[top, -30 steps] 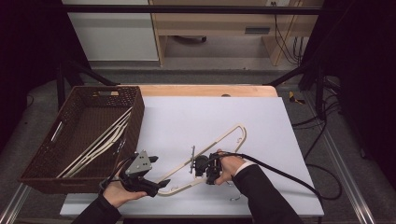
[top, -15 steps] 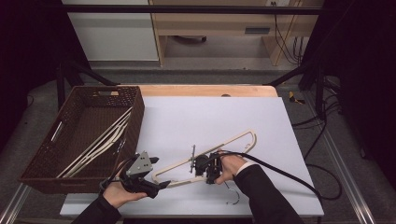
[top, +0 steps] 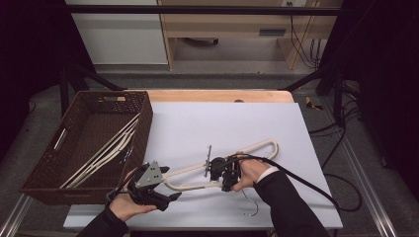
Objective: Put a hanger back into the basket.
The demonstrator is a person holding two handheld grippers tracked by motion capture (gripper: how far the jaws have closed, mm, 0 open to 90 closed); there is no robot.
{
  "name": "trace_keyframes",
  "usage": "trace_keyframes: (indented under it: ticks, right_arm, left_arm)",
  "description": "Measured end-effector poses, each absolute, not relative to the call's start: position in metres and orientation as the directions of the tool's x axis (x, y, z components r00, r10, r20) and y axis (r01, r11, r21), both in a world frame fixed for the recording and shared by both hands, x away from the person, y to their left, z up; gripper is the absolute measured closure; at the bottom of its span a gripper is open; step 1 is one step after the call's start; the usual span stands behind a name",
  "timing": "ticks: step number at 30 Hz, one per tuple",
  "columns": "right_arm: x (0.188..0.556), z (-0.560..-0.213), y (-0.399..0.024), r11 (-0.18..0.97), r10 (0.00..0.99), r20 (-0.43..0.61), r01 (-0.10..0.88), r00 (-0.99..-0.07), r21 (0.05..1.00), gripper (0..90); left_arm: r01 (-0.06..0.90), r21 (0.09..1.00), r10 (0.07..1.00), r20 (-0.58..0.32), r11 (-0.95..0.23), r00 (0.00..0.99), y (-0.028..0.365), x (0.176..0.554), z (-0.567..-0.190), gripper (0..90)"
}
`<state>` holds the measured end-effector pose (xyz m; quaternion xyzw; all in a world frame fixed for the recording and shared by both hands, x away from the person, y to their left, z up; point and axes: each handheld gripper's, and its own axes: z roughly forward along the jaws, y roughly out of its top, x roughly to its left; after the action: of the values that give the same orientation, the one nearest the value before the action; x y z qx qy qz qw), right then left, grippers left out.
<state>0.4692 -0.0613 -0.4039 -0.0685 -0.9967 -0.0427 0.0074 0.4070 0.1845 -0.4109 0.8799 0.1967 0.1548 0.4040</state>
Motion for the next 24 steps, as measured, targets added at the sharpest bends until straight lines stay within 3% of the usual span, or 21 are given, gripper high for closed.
trace_keyframes:
  ticks: [11,16,24]
  right_arm:
    - [0.466,-0.377,-0.06,0.986,0.154,0.008,0.154,-0.988,0.069,75.2]
    - [0.465,-0.364,-0.062,0.985,0.147,-0.001,0.146,-0.989,0.09,75.1]
    - [0.462,-0.348,-0.064,0.984,0.151,0.01,0.152,-0.988,0.094,75.1]
  left_arm:
    - [0.09,0.699,0.389,0.282,-0.709,0.877,0.161,0.401,-0.395,17.2]
    - [-0.015,0.585,0.3,0.438,-0.811,0.847,0.136,0.394,-0.389,21.6]
    - [-0.13,0.477,0.18,0.551,-0.869,0.815,0.105,0.391,-0.381,30.0]
